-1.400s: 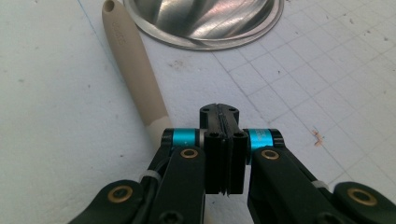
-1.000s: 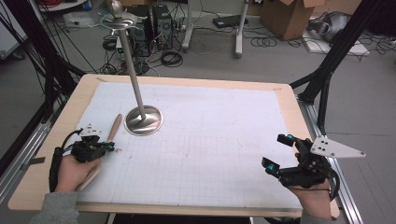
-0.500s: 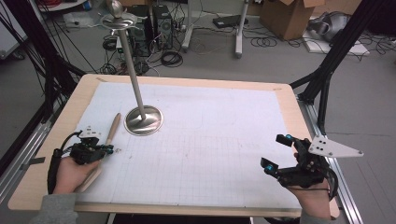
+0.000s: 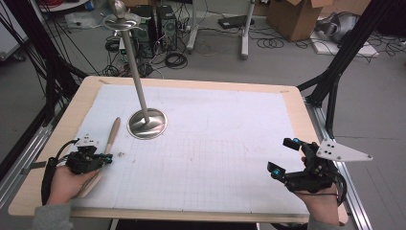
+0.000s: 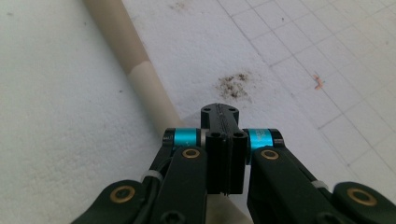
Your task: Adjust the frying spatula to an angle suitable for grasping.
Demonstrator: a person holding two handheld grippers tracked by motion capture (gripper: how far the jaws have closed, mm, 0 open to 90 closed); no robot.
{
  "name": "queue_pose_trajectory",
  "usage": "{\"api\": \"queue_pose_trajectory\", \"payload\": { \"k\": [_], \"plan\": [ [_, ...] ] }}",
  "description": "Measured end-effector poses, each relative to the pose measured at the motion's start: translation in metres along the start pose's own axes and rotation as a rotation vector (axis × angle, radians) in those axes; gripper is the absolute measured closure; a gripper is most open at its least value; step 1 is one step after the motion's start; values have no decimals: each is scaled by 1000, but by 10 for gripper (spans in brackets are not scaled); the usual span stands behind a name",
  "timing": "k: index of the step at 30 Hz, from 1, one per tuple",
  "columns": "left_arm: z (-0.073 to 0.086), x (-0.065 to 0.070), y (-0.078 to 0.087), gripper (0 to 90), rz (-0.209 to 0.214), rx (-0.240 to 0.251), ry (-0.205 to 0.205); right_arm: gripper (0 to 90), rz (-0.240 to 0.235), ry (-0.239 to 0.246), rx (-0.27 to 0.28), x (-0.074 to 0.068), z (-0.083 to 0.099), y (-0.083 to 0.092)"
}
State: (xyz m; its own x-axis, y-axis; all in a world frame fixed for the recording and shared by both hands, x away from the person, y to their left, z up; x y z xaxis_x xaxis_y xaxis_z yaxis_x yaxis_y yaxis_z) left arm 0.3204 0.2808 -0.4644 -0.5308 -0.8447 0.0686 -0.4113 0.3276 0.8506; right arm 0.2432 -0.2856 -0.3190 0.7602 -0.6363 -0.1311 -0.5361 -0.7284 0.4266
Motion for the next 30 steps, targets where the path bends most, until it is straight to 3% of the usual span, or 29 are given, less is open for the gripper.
{"api": "queue_pose_trajectory", "payload": {
  "k": [21,24,30],
  "plan": [
    [24,-5,14,894,53,14,-13,16,-8,2,-22,-1,1,-8],
    [23,-5,15,894,45,18,-23,17,-12,7,-24,-1,1,-9],
    [14,-11,30,893,51,157,21,17,-13,-1,-21,-1,1,-9]
  ]
}}
Point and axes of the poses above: each handheld gripper's, and its own axes: y roughly backward along the jaws, z roughly out of its underside, x roughly to its right, the point moved 4 cm from there along -y, roughly forward along the jaws, and after that the axes turned 11 degrees about -x, right-handed, at the moved point
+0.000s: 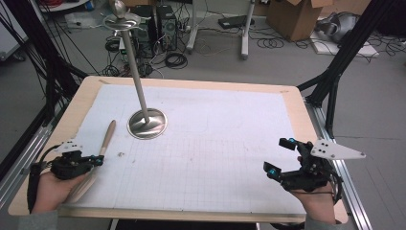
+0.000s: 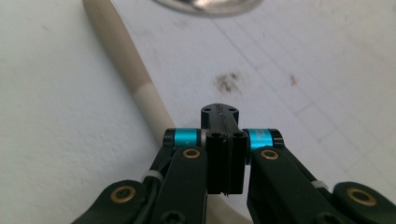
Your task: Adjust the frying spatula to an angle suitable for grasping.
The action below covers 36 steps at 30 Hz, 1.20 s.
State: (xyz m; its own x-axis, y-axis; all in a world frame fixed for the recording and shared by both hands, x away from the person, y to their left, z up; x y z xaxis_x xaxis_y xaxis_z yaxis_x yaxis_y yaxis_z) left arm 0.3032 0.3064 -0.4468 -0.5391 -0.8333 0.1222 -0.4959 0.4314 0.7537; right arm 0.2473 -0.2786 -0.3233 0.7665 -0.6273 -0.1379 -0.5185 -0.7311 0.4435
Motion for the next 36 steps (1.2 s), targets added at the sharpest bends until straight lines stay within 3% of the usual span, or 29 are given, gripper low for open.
{"api": "queue_pose_trajectory", "payload": {
  "k": [9,15,24,31,36],
  "plan": [
    [-5,-21,0,894,-25,6,56,16,-2,5,-14,0,0,-4],
    [-7,-35,-3,893,-38,-4,73,17,-1,-4,-29,1,2,-7],
    [-10,-39,-18,894,-34,-24,83,16,2,6,-28,1,1,-6],
    [-12,-41,-26,893,-56,-76,95,16,2,0,-23,1,1,-3],
    [-11,-43,-29,893,-50,-91,95,17,2,0,-23,1,1,-3]
  ]
}}
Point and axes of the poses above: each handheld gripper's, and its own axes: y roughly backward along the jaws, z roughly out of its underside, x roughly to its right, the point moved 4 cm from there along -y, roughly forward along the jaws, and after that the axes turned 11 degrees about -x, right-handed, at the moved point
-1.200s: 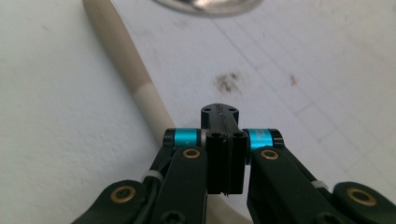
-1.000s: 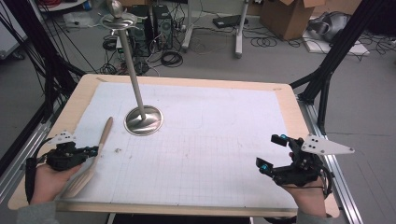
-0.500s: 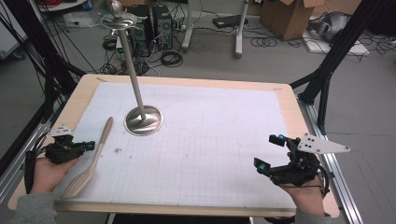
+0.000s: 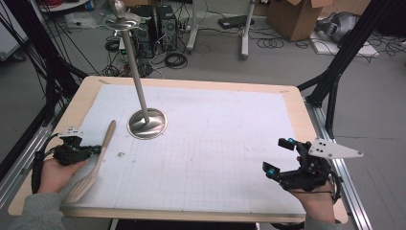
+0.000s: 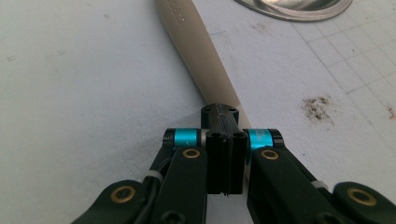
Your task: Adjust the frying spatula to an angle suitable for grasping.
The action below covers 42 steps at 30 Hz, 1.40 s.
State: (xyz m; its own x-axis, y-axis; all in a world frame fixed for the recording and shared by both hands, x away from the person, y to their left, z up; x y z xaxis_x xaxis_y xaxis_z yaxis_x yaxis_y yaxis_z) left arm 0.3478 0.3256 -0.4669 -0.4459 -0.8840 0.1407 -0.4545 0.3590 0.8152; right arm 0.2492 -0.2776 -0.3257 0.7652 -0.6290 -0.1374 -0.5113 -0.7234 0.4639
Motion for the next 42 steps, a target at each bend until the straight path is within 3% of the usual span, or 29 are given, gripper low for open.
{"api": "queue_pose_trajectory", "payload": {
  "k": [4,8,11,23,29,42],
  "plan": [
    [-1,0,-1,893,5,-7,-12,17,0,6,-7,0,0,-3],
    [-2,1,-2,893,45,-9,-11,16,-4,6,-12,-1,0,-4],
    [-3,0,-3,894,52,-17,-12,16,-3,10,-13,-1,0,-4],
    [-5,3,-5,894,49,-19,-58,17,-5,8,-22,0,0,-7],
    [-6,2,-6,894,59,-19,-62,16,-10,6,-28,0,1,-9],
    [-11,10,-11,894,74,-19,-122,16,-11,2,-36,1,2,-11]
  ]
}}
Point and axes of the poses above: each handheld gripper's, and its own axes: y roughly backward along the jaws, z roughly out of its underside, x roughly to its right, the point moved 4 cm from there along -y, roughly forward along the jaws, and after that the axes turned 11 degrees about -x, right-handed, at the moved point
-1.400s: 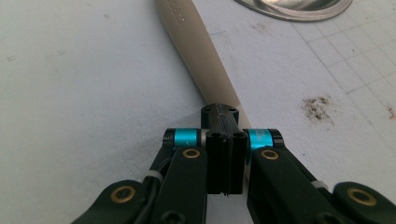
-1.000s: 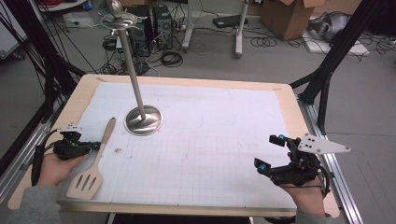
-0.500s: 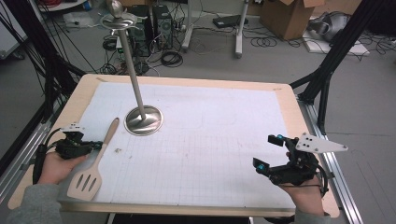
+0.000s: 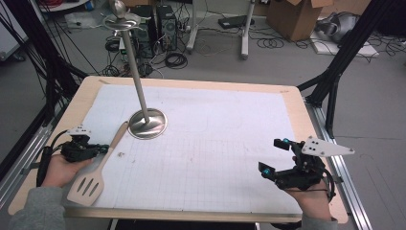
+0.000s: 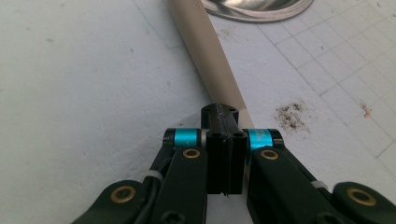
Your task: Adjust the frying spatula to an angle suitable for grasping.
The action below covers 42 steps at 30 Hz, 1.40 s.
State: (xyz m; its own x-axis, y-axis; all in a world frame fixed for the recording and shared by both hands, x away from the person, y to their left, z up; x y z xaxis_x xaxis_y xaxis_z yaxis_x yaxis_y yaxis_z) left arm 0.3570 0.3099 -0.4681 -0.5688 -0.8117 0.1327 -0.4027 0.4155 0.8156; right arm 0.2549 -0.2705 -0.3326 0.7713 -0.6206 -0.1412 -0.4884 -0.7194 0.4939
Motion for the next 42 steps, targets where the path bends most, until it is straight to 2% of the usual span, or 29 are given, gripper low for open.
{"api": "queue_pose_trajectory", "payload": {
  "k": [8,10,16,19,22,29,33,36,38,40,42],
  "plan": [
    [0,0,0,893,8,11,-12,16,-5,4,-10,-1,0,-3],
    [-1,-1,2,894,-7,25,-9,17,-5,4,-8,-1,0,-3],
    [-1,-1,17,894,-10,84,37,17,-4,-1,-1,0,1,-1],
    [-2,5,25,893,-8,106,42,17,-6,0,-1,0,1,-1],
    [-4,16,30,893,-11,119,19,17,-7,4,0,-1,0,-1],
    [-10,37,42,893,-32,151,3,17,-13,7,2,-3,-1,0],
    [-11,41,44,887,-68,154,10,16,-15,10,2,-2,-1,-1],
    [-11,44,46,824,-88,168,5,17,-14,14,3,-2,-1,-1],
    [-11,46,47,760,-114,165,10,17,-15,13,3,-2,-1,-1],
    [-11,48,47,684,-122,171,21,17,-18,7,-3,-3,-1,-1],
    [-11,49,47,606,-145,175,15,17,-21,10,-2,-3,-2,-2]
  ]
}}
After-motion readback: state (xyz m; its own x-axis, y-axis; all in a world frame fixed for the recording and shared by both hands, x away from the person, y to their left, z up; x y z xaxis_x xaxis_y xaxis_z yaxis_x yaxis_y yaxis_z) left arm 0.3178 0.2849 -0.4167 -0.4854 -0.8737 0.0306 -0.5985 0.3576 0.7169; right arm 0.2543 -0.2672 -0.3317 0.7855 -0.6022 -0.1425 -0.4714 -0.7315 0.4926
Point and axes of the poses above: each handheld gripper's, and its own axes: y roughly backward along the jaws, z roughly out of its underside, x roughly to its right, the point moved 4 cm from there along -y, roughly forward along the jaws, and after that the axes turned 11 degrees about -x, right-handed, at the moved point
